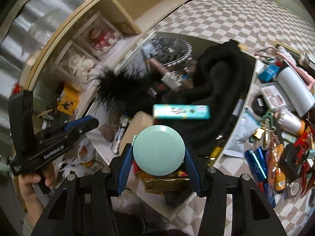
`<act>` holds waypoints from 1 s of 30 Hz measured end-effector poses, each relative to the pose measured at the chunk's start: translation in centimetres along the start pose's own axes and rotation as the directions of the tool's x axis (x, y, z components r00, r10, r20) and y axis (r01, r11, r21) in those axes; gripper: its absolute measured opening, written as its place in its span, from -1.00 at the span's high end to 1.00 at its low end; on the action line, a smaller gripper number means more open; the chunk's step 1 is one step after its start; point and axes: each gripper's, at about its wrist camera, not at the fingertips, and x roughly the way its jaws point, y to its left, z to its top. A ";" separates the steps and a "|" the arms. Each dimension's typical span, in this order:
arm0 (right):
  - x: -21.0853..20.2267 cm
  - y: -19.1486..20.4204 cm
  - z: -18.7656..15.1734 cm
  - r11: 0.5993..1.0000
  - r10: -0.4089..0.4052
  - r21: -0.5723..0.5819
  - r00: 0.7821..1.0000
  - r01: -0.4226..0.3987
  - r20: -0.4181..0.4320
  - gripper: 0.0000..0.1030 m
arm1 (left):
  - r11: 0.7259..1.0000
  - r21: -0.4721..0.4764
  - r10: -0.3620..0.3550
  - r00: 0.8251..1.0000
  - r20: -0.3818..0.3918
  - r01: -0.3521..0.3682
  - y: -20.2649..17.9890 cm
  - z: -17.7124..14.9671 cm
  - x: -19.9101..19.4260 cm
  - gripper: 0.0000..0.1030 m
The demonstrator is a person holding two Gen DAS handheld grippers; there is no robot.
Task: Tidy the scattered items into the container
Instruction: 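Lower both grippers into the white box and open them to release the items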
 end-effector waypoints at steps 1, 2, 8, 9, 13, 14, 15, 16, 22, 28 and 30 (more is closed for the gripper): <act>0.3 0.4 -0.1 1.000 0.002 -0.010 1.000 -0.002 -0.007 -0.01 | 1.000 0.003 0.003 1.000 0.000 -0.003 0.0 0.0 0.0 0.52; 0.6 0.8 -0.2 1.000 0.003 -0.021 1.000 -0.003 -0.014 -0.01 | 1.000 0.007 0.004 1.000 -0.001 -0.004 -0.1 -0.1 0.0 0.52; 2.2 2.6 -0.7 0.998 -0.008 -0.070 0.999 0.005 -0.052 -0.01 | 0.999 0.030 0.012 1.000 0.000 -0.012 -0.4 -0.1 -0.1 0.52; 2.4 2.7 -0.7 0.997 -0.010 -0.076 0.998 0.006 -0.058 -0.01 | 0.999 0.031 0.013 1.000 -0.001 -0.013 -0.4 -0.1 -0.1 0.52; 3.1 3.2 -1.0 0.996 -0.019 -0.088 0.997 0.012 -0.077 -0.01 | 0.999 0.032 0.024 1.000 -0.007 -0.024 -0.4 -0.1 0.0 0.52; 3.3 3.2 -1.1 0.996 -0.021 -0.088 0.996 0.013 -0.082 -0.01 | 0.999 0.031 0.030 0.999 -0.010 -0.030 -0.3 -0.1 0.1 0.48; 3.4 3.3 -1.1 0.996 -0.021 -0.089 0.996 0.013 -0.086 -0.01 | 0.999 0.029 0.036 0.999 -0.013 -0.035 -0.2 -0.2 0.1 0.41; 3.5 3.3 -1.2 0.996 -0.020 -0.092 0.996 0.011 -0.091 -0.01 | 0.999 0.026 0.041 0.999 -0.017 -0.041 -0.1 -0.2 0.2 0.13; 3.7 2.9 -1.3 0.997 -0.029 -0.072 0.997 0.023 -0.077 -0.47 | 0.998 0.021 0.051 0.999 -0.010 -0.051 -0.1 -0.3 0.0 -0.15; 2.6 2.3 -1.1 0.998 -0.040 -0.057 0.999 0.039 -0.025 -0.55 | 0.998 0.029 0.062 0.998 -0.018 -0.061 -0.4 -0.3 0.2 -0.20; 2.5 2.0 -1.1 0.998 -0.048 -0.050 0.999 0.047 -0.026 -0.56 | 0.997 0.034 0.065 0.998 -0.019 -0.065 -0.5 -0.3 0.3 -0.29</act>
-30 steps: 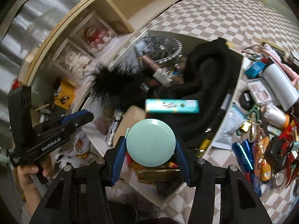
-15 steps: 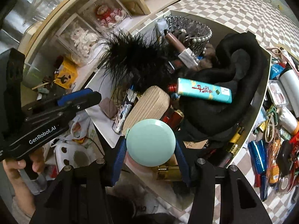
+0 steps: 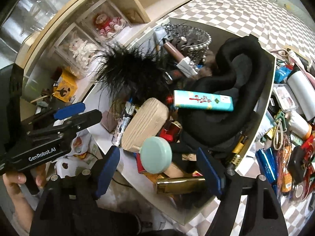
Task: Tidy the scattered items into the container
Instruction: 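Lower both grippers into the white box and open them to release the items, then move both grippers back over the pile of items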
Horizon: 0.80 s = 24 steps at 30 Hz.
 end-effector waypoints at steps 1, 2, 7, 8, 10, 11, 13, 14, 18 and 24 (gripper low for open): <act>0.0 -0.2 0.0 1.000 -0.006 0.002 1.000 0.006 0.001 -0.56 | 1.000 0.002 0.001 1.000 0.002 -0.001 -0.1 0.0 0.0 -0.37; 0.0 -0.3 0.0 1.000 -0.012 0.004 1.000 0.012 0.003 -0.56 | 1.000 0.003 0.002 1.000 0.004 -0.002 -0.1 0.0 0.0 -0.43; -0.5 -0.4 -0.5 0.996 -0.074 -0.038 0.996 0.075 0.051 -0.80 | 1.000 0.008 0.003 1.000 0.022 -0.003 -0.6 0.2 0.0 -0.88; -0.7 -0.4 -0.5 0.995 -0.088 -0.050 0.994 0.091 0.063 -0.94 | 1.000 0.009 0.001 1.000 0.024 -0.002 -0.6 0.2 0.0 -0.92; -1.1 -0.2 -0.7 0.988 -0.122 -0.079 0.988 0.130 0.096 -0.96 | 1.000 0.007 0.000 1.000 0.029 0.000 -0.8 0.3 0.0 -0.93; -1.3 -0.2 -0.7 0.985 -0.139 -0.090 0.984 0.149 0.110 -0.97 | 1.000 0.007 0.001 0.999 0.033 -0.002 -0.8 0.3 0.0 -0.95; -1.7 -0.3 -0.8 0.981 -0.155 -0.098 0.979 0.168 0.129 -1.00 | 1.000 0.007 0.004 0.999 0.041 -0.004 -1.0 0.3 -0.2 -0.99; -1.9 -0.4 -0.9 0.980 -0.162 -0.098 0.977 0.176 0.137 -1.00 | 1.000 0.011 0.002 0.999 0.049 -0.003 -1.1 0.4 -0.3 -0.99; -2.5 -1.2 -1.2 0.978 -0.183 -0.069 0.969 0.197 0.164 -1.00 | 1.000 0.026 0.015 0.997 0.076 -0.017 -1.7 0.5 -0.6 -0.99; -3.5 -2.1 -1.9 0.953 -0.267 -0.085 0.936 0.292 0.231 -1.00 | 0.998 0.030 0.052 0.994 0.100 -0.055 -2.6 0.8 -0.8 -0.99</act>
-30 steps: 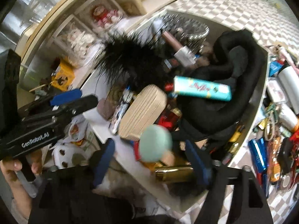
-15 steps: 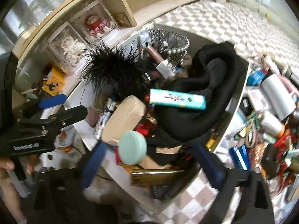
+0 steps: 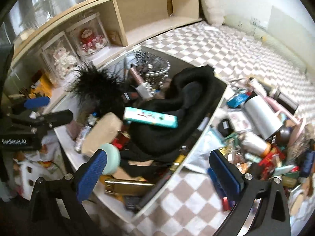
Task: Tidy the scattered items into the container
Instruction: 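Move both grippers back over the pile of items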
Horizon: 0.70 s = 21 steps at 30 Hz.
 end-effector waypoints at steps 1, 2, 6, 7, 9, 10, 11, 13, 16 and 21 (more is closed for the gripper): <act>-0.2 -0.2 -0.1 1.000 -0.011 -0.008 1.000 0.011 0.003 -1.00 | 1.000 -0.002 -0.007 1.000 0.005 0.007 -0.1 0.1 -0.1 -0.99; -0.3 -0.5 -0.2 1.000 -0.016 -0.010 1.000 0.016 0.004 -1.00 | 1.000 -0.007 -0.016 1.000 0.011 0.016 -0.3 0.2 -0.2 -1.00; -1.1 -2.0 -0.8 0.999 -0.033 0.005 0.999 0.033 0.016 -1.00 | 1.000 -0.008 -0.021 0.998 0.063 0.021 -1.2 0.6 -0.9 -1.00; -1.3 -2.2 -0.9 0.999 -0.037 0.010 0.999 0.037 0.025 -1.00 | 1.000 -0.004 -0.023 0.997 0.076 0.024 -1.5 0.7 -1.2 -1.00; -1.9 -3.3 -1.1 0.998 -0.053 0.031 0.997 0.051 0.053 -1.00 | 0.998 0.012 -0.056 0.992 0.109 0.055 -2.2 0.9 -1.6 -1.00; -2.2 -3.8 -1.2 0.997 -0.064 0.046 0.996 0.061 0.064 -1.00 | 0.997 0.022 -0.077 0.989 0.127 0.075 -2.6 1.0 -1.7 -1.00; -2.5 -4.4 -1.3 0.996 -0.075 0.061 0.994 0.070 0.075 -1.00 | 0.996 0.041 -0.088 0.984 0.156 0.083 -3.1 1.0 -2.0 -1.00; -2.8 -5.4 -1.3 0.993 -0.088 0.089 0.993 0.080 0.083 -1.00 | 0.995 0.082 -0.070 0.979 0.191 0.055 -4.5 1.2 -2.6 -1.00; -3.5 -7.3 -1.4 0.987 -0.113 0.126 0.990 0.102 0.085 -1.00 | 0.991 0.108 -0.098 0.975 0.200 0.078 -6.3 1.8 -2.9 -1.00; -4.8 -10.1 -1.6 0.975 -0.162 0.169 0.982 0.144 0.097 -1.00 | 0.983 0.144 -0.138 0.973 0.186 0.111 -9.5 2.6 -2.9 -1.00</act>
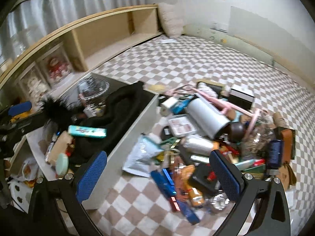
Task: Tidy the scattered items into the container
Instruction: 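Move both grippers back over the pile of items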
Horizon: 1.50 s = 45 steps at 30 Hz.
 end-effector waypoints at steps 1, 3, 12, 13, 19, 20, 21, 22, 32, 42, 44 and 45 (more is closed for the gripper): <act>-0.1 -0.6 0.0 1.000 -0.011 0.009 1.000 0.011 -0.002 -1.00 | 1.000 0.004 -0.014 1.000 -0.003 0.014 -0.6 0.3 0.1 -1.00; -0.4 -1.6 0.0 0.999 -0.032 0.031 0.999 0.032 -0.004 -1.00 | 0.999 0.008 -0.046 0.999 -0.010 0.046 -1.8 0.7 0.4 -1.00; -1.9 -6.9 -0.6 0.989 -0.065 0.136 0.998 0.062 0.023 -1.00 | 0.986 0.095 -0.136 0.990 -0.038 0.139 -7.5 2.1 1.7 -1.00; -2.1 -7.4 -0.7 0.988 -0.072 0.139 0.997 0.068 0.028 -1.00 | 0.984 0.105 -0.142 0.989 -0.044 0.146 -8.2 2.2 2.0 -1.00; -2.6 -11.6 -1.6 0.976 -0.039 0.214 0.999 0.035 0.012 -1.00 | 0.973 0.149 -0.163 0.983 -0.086 0.175 -11.4 2.4 3.9 -1.00; -2.7 -12.2 -1.8 0.974 -0.044 0.222 0.999 0.040 0.010 -1.00 | 0.971 0.159 -0.164 0.982 -0.091 0.177 -11.9 2.5 4.2 -1.00; -2.7 -12.8 -2.0 0.972 -0.049 0.230 0.999 0.046 0.008 -1.00 | 0.969 0.169 -0.165 0.982 -0.096 0.179 -12.5 2.5 4.5 -1.00; -2.7 -13.4 -2.1 0.970 -0.055 0.236 0.998 0.053 0.002 -1.00 | 0.967 0.180 -0.166 0.981 -0.101 0.182 -13.1 2.5 4.8 -1.00; -1.7 -18.4 -3.9 0.941 -0.089 0.313 0.987 0.128 -0.135 -1.00 | 0.925 0.304 -0.179 0.966 -0.186 0.230 -19.7 1.8 8.2 -1.00; -0.5 -22.1 -5.8 0.901 -0.053 0.414 0.979 0.131 -0.195 -1.00 | 0.892 0.358 -0.179 0.944 -0.277 0.274 -23.5 0.5 11.3 -0.99; -0.2 -22.5 -6.0 0.892 -0.060 0.428 0.977 0.146 -0.206 -1.00 | 0.893 0.354 -0.171 0.937 -0.305 0.278 -23.8 0.1 12.1 -0.99; -0.2 -22.8 -6.1 0.889 -0.070 0.431 0.976 0.156 -0.209 -1.00 | 0.891 0.356 -0.167 0.933 -0.318 0.281 -24.0 0.0 12.6 -0.99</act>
